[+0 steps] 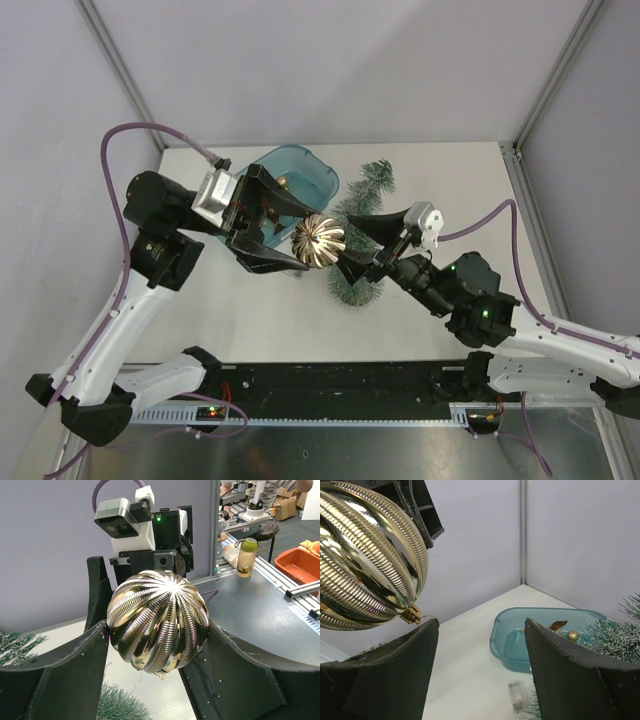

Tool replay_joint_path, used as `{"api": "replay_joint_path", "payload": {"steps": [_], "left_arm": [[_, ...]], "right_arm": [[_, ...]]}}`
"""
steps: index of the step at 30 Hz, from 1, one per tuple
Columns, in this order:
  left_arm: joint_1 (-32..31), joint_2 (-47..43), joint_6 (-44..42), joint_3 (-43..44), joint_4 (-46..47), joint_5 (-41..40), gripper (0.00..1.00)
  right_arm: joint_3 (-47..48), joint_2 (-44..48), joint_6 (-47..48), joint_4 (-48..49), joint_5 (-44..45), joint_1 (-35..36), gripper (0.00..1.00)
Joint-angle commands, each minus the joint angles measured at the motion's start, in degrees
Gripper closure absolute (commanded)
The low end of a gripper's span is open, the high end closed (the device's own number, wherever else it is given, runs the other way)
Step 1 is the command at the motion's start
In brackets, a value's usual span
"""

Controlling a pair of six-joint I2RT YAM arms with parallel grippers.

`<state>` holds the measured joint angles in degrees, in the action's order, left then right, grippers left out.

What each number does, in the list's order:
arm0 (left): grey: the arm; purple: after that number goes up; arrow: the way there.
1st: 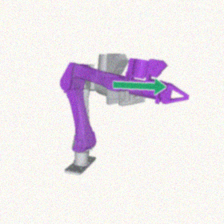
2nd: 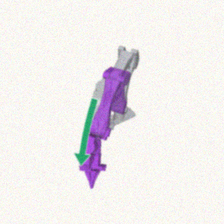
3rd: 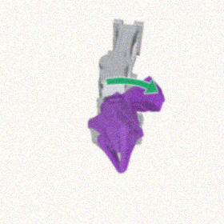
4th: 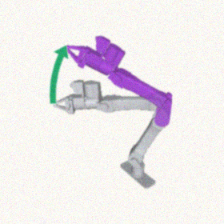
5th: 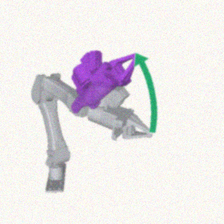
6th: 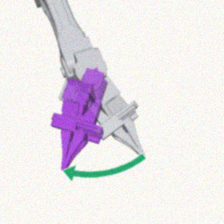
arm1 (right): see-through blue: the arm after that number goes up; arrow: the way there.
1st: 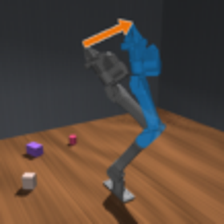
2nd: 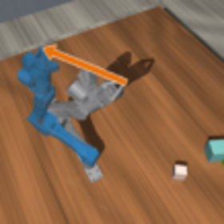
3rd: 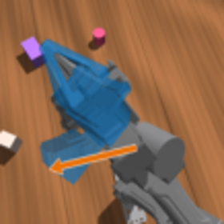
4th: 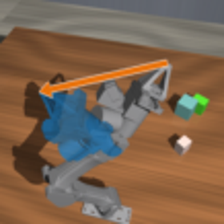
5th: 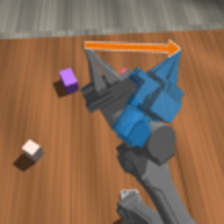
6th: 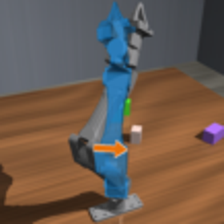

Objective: Decorate the small christmas tree

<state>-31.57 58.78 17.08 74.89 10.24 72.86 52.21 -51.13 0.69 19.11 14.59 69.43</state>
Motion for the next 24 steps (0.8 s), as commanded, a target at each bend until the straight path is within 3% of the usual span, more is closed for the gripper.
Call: {"api": "replay_joint_path", "payload": {"steps": [1,24], "left_arm": [[-0.33,-1.22,1.28,0.05,1.87,0.08,0.9],[-0.33,-1.26,2.12,-1.02,3.77,-0.79,0.92]], "right_arm": [[2.52,-0.15,-0.09,3.91,-0.44,0.39,0.26],[2.52,-2.06,-4.48,7.27,-6.08,1.65,0.28]]}}
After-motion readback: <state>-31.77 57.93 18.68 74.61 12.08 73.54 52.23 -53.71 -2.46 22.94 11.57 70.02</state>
